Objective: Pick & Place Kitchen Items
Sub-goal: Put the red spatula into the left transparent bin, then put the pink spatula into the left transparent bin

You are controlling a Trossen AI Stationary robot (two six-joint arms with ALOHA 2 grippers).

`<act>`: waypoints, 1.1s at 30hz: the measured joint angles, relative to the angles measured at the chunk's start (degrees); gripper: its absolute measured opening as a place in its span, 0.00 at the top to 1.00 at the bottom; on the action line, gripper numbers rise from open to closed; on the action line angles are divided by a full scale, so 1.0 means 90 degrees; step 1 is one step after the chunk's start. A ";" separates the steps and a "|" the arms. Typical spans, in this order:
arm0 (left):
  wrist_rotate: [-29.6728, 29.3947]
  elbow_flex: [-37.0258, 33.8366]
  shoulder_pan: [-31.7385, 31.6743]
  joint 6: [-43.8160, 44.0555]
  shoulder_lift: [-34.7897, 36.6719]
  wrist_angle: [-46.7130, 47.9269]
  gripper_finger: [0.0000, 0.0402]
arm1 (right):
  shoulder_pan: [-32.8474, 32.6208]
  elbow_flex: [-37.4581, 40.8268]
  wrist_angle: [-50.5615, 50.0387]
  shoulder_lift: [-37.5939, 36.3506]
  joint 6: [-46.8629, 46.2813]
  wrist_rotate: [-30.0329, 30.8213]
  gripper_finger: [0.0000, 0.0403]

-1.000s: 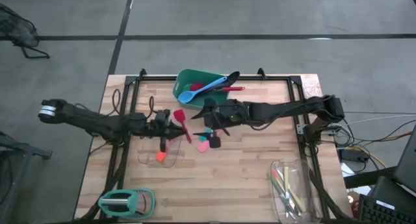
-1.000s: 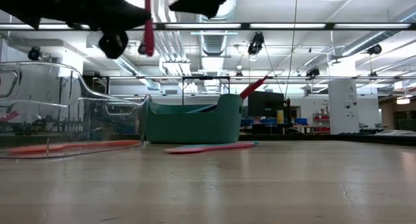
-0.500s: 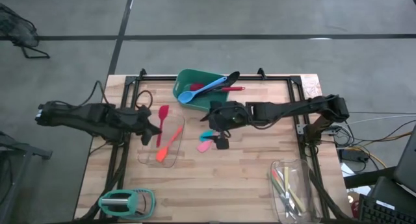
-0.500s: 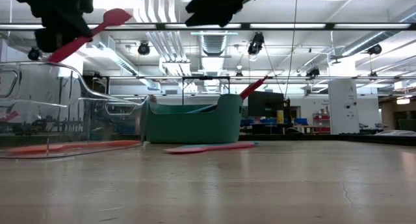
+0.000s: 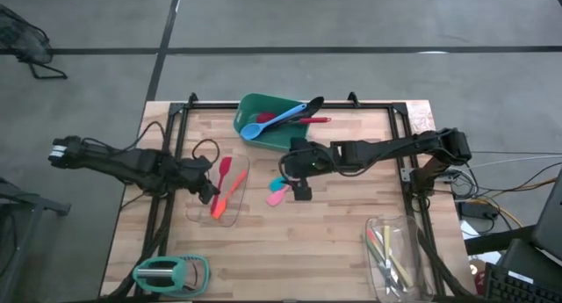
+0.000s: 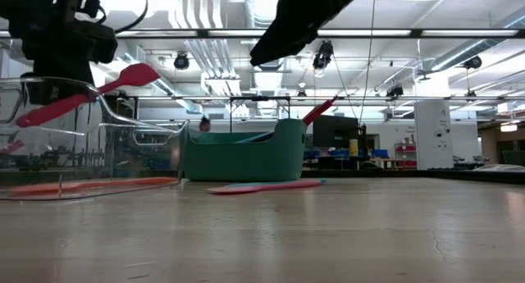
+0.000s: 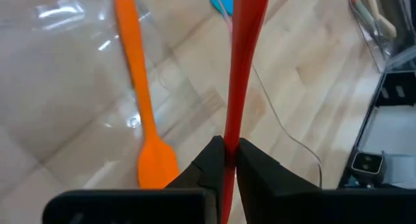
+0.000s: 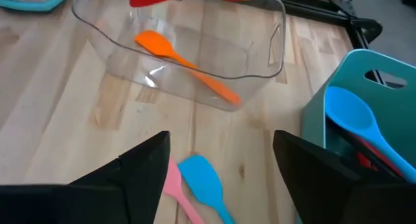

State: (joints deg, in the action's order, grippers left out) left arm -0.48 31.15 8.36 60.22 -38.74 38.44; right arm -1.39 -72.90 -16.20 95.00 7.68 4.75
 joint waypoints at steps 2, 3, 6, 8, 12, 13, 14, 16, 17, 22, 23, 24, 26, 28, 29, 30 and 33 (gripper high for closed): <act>0.0082 -0.0177 0.0000 0.0003 -0.0015 -0.0202 0.91 | 0.0000 0.0032 0.0033 0.0000 0.0002 -0.0001 0.35; 0.0104 -0.0266 0.0000 0.0004 -0.0017 -0.0285 0.91 | 0.0005 0.0052 0.0037 0.0000 0.0002 -0.0002 0.36; 0.0151 -0.0461 0.0000 0.0007 -0.0018 -0.0497 0.90 | 0.0010 0.0161 0.0047 0.0000 0.0033 -0.0002 0.39; 0.0164 -0.0542 0.0000 0.0054 -0.0018 -0.0491 0.90 | 0.0010 0.0238 0.0061 0.0000 0.0036 -0.0005 0.40; 0.0166 -0.0592 0.0000 0.0091 -0.0016 -0.0511 0.89 | 0.0010 0.0350 0.0114 0.0000 0.0038 -0.0007 0.43; 0.0161 -0.0592 0.0000 0.0051 -0.0015 -0.0518 0.88 | 0.0007 0.0373 0.0191 0.0002 0.0029 -0.0007 0.43; 0.0127 -0.0592 0.0000 -0.0004 -0.0015 -0.0522 0.86 | 0.0007 0.0404 0.0281 0.0002 0.0021 -0.0010 0.44; -0.0031 -0.0592 0.0000 -0.0177 -0.0015 -0.0598 0.83 | 0.0005 0.0477 0.0450 0.0002 -0.0016 -0.0026 0.44; -0.0174 -0.0592 0.0000 -0.0226 -0.0015 -0.0666 0.81 | 0.0005 0.0533 0.0548 0.0002 -0.0033 -0.0065 0.44; -0.0290 -0.0592 0.0002 -0.0556 -0.0015 -0.1030 0.68 | 0.0005 0.0843 0.0946 0.0002 -0.0050 -0.0226 0.43; -0.0290 -0.0592 0.0002 -0.0706 -0.0015 -0.1157 0.66 | 0.0005 0.0894 0.1023 0.0002 -0.0051 -0.0245 0.42; -0.0289 -0.0592 0.0002 -0.0827 -0.0012 -0.1341 0.64 | 0.0005 0.0953 0.1148 0.0002 -0.0047 -0.0282 0.41; -0.0290 -0.0594 0.0012 -0.1059 -0.0008 -0.1828 0.63 | 0.0005 0.1101 0.1451 0.0002 0.0023 -0.0540 0.40; -0.0394 -0.0596 0.0029 -0.1514 -0.0008 -0.2517 0.62 | 0.0004 0.1262 0.1789 0.0005 0.0077 -0.0730 0.38; -0.0505 -0.0604 0.0033 -0.1786 -0.0008 -0.2905 0.62 | 0.0000 0.1315 0.1887 0.0008 0.0080 -0.0743 0.37; -0.0607 -0.0626 0.0039 -0.2071 -0.0007 -0.3370 0.62 | 0.0000 0.1359 0.1975 0.0010 0.0081 -0.0762 0.37; -0.0734 -0.0750 0.0039 -0.3008 -0.0012 -0.4709 0.62 | -0.0012 0.1426 0.2032 0.0010 0.0097 -0.0797 0.35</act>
State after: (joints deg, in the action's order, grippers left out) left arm -7.09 24.39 8.71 33.14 -38.84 -3.94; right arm -1.50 -60.06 2.09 95.09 8.56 -2.42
